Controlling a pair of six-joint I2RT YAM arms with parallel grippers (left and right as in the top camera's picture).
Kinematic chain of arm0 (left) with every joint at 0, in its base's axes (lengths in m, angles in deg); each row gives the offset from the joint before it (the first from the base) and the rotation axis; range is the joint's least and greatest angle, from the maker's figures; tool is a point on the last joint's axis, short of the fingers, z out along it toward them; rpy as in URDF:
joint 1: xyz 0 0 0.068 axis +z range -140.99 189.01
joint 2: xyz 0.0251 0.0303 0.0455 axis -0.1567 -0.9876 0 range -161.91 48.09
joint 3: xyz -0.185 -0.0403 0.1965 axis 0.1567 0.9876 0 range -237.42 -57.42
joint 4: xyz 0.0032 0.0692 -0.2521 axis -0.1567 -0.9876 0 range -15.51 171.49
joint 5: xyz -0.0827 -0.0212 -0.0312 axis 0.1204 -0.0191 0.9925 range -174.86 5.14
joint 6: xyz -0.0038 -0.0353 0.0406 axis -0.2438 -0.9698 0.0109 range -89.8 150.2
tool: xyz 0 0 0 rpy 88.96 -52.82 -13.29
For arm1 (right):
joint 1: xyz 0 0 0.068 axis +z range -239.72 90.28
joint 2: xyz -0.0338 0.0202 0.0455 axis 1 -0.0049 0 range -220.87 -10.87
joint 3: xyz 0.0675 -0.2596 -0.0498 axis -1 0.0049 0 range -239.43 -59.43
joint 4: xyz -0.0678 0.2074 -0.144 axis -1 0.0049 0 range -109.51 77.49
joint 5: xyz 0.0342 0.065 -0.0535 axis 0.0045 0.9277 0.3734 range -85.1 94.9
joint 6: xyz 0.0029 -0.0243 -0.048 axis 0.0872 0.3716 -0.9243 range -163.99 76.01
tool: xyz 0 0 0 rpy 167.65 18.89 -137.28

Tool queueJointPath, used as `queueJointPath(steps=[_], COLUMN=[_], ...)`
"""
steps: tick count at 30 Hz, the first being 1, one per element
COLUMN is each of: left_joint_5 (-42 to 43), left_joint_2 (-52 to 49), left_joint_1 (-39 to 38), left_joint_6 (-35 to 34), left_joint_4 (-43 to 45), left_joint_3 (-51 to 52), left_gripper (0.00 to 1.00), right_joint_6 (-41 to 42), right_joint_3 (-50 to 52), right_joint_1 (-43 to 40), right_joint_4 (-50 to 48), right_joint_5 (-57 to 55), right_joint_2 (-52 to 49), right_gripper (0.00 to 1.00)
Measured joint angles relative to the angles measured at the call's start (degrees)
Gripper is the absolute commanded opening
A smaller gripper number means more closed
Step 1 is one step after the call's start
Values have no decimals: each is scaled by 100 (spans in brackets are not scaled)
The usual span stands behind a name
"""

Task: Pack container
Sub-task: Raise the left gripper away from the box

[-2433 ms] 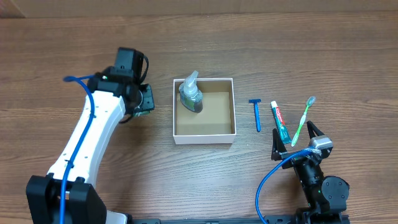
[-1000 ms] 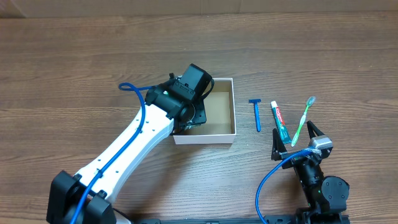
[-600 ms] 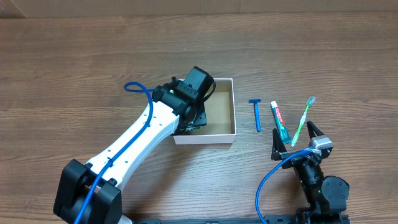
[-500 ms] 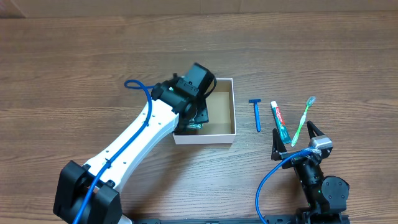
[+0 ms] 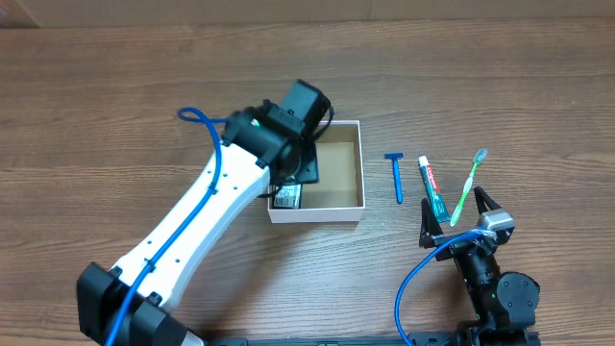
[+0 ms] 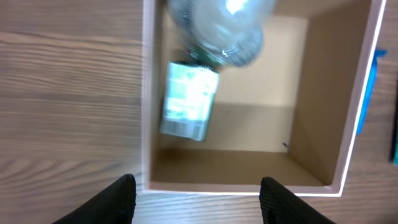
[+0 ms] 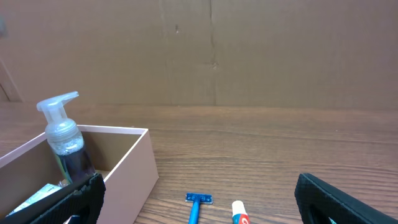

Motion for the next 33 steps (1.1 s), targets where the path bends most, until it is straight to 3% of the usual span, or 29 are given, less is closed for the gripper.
queueJointPath(steps=[3,5,6,7,14,18,33], left_joint_5=[-448,-706,-828,-949,-1526,-1563,-1582], left_joint_2=[26,42,44,44,44,44,44], left_joint_1=[234,450,616,796,2111,2481,2549], left_joint_6=[2,11,28,66,105,105,105], left_joint_4=[-688,-1019,-1137,-1204,-1285,-1285,-1285], left_joint_3=[-529,-619,-621,-621,-621,-621,-621], left_gripper=[67,83,96,100,100,100,100], right_joint_6=[-2,0,0,0,-2,0,0], right_joint_3=[0,2,0,2,2,0,0], right_joint_1=[0,0,0,0,0,0,0], right_joint_4=[2,0,0,0,-2,-2,0], right_joint_5=[-4,0,0,-4,-2,-2,-4], right_joint_2=[0,0,0,0,0,0,0], right_gripper=[100,100,100,100,100,100,100])
